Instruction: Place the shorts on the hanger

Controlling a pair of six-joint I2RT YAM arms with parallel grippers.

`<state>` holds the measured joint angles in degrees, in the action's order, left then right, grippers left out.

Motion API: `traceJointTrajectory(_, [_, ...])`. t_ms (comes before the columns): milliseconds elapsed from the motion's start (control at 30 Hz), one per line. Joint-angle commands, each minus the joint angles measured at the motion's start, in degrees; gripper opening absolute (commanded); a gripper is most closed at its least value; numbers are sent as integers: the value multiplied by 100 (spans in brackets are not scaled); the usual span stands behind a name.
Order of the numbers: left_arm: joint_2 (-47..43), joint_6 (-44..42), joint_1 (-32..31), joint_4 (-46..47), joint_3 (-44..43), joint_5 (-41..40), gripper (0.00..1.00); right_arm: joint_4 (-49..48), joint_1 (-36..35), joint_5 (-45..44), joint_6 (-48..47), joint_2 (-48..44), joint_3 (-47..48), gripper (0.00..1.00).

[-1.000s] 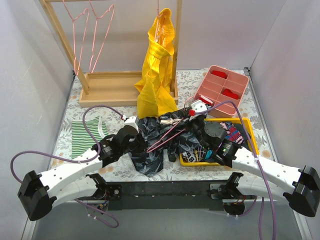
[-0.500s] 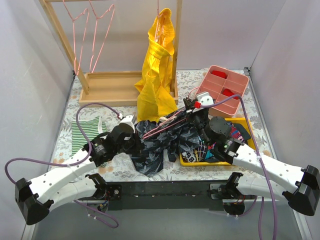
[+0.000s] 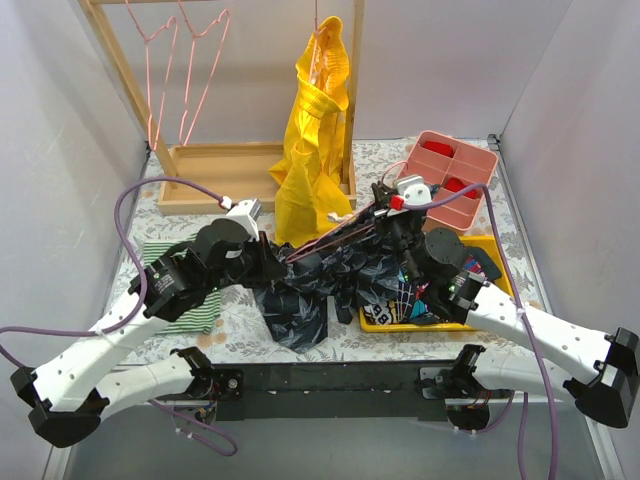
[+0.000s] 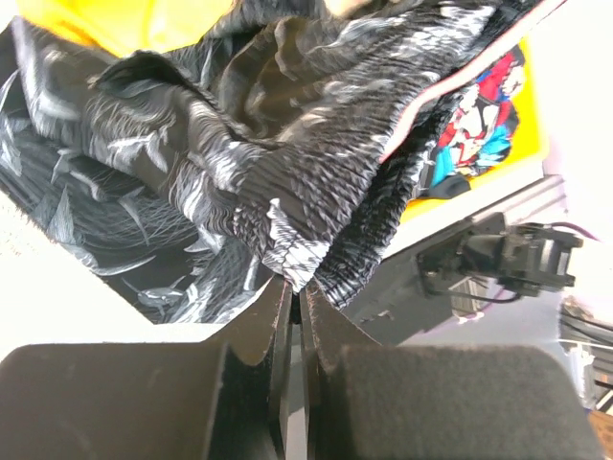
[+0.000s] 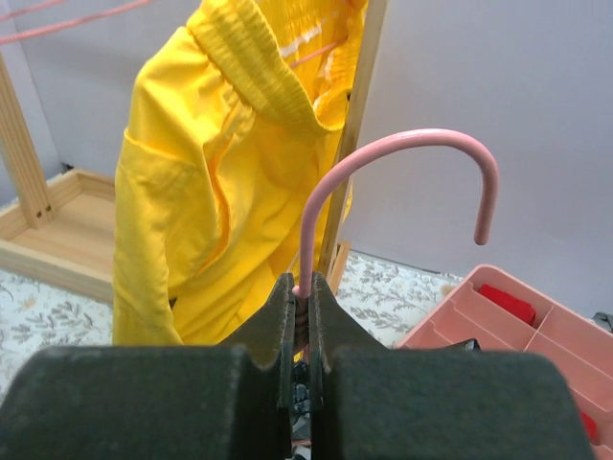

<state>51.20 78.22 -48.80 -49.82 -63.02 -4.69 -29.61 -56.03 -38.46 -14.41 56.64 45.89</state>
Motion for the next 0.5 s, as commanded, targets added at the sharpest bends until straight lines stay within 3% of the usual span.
traceJointTrajectory(0, [231, -175, 37, -502, -728, 310, 0, -660, -338, -784, -746, 180, 561, 1])
traceJointTrajectory(233, [811, -26, 28, -923, -2169, 407, 0, -319, -1084, -1278, -1239, 584, 1535, 1])
traceJointTrajectory(467, [1181, 115, 28, -643, -3433, 715, 0, 103, -1955, -1971, -1977, 1225, 3212, 1])
